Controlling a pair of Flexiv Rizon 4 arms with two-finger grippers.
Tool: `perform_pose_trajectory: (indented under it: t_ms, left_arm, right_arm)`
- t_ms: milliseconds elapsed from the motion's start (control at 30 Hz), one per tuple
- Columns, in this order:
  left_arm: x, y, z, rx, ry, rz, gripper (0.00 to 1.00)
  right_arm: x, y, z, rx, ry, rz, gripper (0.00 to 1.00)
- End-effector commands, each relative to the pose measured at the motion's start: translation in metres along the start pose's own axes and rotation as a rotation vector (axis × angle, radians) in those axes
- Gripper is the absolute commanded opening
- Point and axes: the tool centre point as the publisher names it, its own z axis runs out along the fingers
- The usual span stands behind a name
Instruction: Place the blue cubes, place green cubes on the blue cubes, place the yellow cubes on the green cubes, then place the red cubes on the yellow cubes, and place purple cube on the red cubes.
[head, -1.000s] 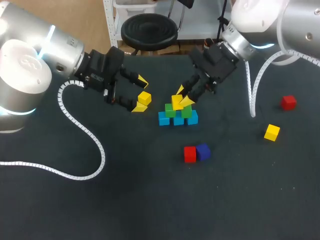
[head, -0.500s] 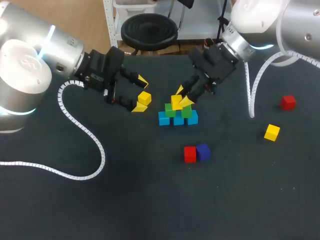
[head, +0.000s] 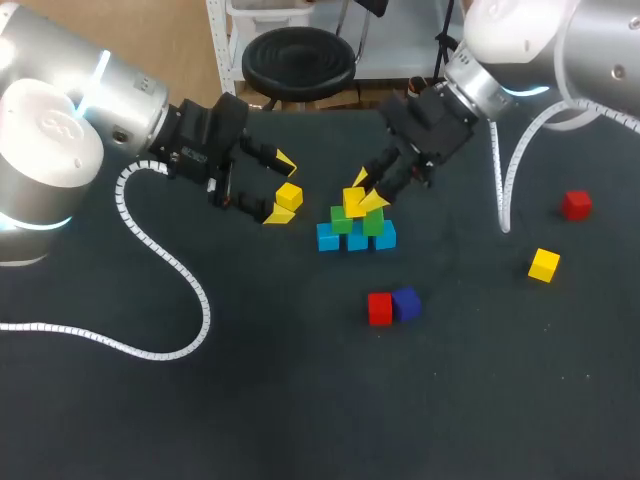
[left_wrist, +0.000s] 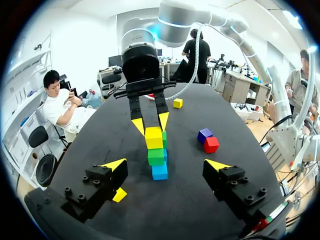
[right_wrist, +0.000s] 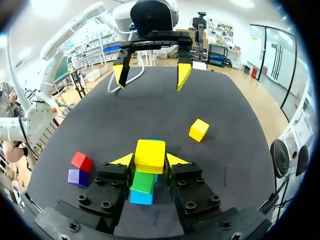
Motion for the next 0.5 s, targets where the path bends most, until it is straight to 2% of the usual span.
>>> perform_pose_trajectory:
  t_ms: [33, 500]
  left_arm:
    - [0.0011, 0.0000, -0.0004, 0.000, -0.003, 0.003, 1.00]
    - [0.0011, 0.0000, -0.0004, 0.000, -0.003, 0.003, 1.00]
  right_arm:
    - [0.0020, 0.0011, 0.0005, 0.003, -0.003, 0.002, 0.00]
    - [0.0018, 0.0020, -0.0020, 0.005, 0.003, -0.004, 0.00]
